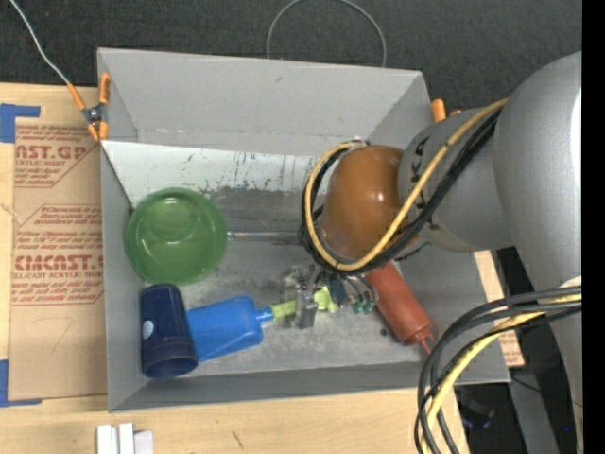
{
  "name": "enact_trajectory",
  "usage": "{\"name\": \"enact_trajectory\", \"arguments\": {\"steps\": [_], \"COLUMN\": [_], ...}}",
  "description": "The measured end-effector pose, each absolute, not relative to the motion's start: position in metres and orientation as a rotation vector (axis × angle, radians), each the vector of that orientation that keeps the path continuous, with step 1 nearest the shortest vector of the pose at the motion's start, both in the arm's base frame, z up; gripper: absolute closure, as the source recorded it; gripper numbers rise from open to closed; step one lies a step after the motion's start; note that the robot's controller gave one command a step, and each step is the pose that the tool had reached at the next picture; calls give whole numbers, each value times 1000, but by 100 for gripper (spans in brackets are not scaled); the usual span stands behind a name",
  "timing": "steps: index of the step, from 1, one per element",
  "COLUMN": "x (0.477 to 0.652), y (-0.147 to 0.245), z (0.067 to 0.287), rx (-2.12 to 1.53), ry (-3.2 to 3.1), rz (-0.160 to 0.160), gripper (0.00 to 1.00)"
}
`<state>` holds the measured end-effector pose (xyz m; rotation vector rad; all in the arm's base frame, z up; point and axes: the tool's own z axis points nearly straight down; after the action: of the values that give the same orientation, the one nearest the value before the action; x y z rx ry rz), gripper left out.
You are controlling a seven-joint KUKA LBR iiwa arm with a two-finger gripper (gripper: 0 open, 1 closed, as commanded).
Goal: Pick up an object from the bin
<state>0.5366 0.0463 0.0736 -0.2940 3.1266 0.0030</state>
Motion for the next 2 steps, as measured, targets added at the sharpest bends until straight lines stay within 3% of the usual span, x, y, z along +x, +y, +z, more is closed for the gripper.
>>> {"name": "enact_trajectory", "arguments": {"steps": [2], "x": [548], "y": [27], "z": [70], "rx": [-272], "ry": [3128], "rz": [5], "gripper": [100]}}
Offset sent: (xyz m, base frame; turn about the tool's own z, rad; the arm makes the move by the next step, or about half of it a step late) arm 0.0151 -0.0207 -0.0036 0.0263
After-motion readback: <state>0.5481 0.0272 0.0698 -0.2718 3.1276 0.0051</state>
